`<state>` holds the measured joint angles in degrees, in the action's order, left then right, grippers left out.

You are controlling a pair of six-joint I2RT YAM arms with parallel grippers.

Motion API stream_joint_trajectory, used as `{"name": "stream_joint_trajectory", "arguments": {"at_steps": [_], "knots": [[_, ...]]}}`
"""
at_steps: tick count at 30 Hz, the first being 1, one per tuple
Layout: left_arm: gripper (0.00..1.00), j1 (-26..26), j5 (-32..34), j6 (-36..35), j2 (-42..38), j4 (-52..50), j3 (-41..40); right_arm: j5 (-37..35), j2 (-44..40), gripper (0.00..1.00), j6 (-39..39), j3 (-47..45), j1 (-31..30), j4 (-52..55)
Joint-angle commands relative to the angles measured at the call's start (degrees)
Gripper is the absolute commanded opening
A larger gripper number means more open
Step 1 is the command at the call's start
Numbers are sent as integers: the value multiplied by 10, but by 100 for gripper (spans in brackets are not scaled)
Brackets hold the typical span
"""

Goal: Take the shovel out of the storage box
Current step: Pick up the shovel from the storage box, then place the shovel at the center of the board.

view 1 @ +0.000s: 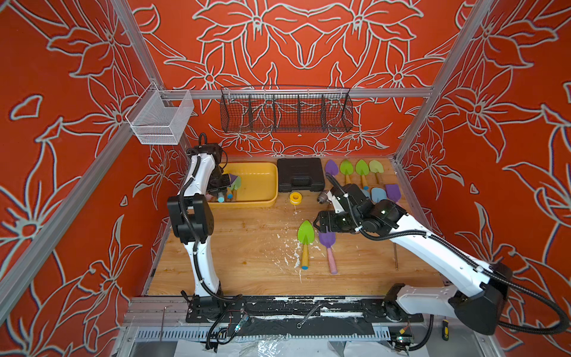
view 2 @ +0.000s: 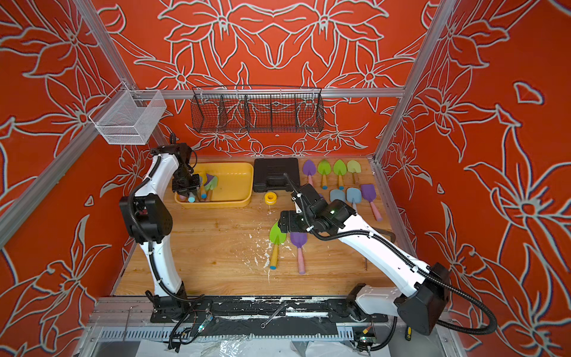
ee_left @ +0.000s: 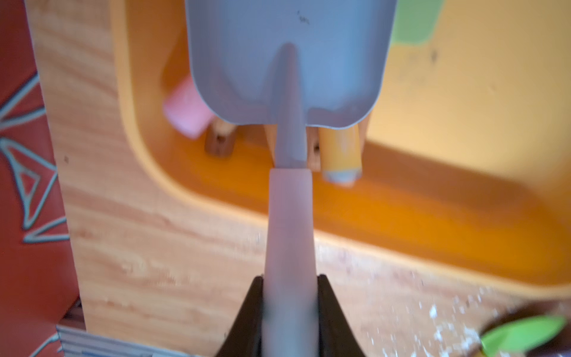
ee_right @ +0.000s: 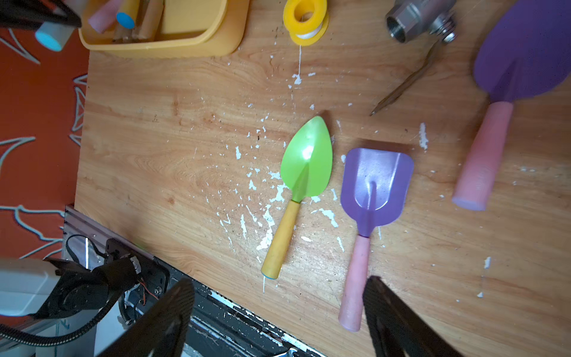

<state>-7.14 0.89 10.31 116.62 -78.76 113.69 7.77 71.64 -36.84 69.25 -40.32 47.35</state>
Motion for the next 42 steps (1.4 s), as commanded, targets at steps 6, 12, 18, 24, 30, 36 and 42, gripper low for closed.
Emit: {"name": "stream_joint_trajectory", "arguments": {"at_steps": [6, 12, 18, 24, 30, 36, 42], "knots": [[0, 125, -54, 91, -242, 2, -177, 5, 1, 89, 72, 29, 47, 25], [0, 341, -67, 328, -418, 153, -422, 27, 9, 89, 113, 53, 99, 31], [0, 507, -15, 430, -456, 319, -597, 44, 30, 90, 147, 79, 129, 30], [0, 538, -11, 430, -400, 434, -652, 59, 43, 89, 154, 79, 135, 28], [0, 553, 7, 434, -339, 446, -631, 65, 38, 89, 147, 57, 137, 18], [0, 553, -4, 431, -293, 460, -623, 65, 28, 89, 144, 40, 140, 16], [16, 553, -17, 432, -250, 452, -613, 63, 20, 89, 147, 35, 144, 20]]}}
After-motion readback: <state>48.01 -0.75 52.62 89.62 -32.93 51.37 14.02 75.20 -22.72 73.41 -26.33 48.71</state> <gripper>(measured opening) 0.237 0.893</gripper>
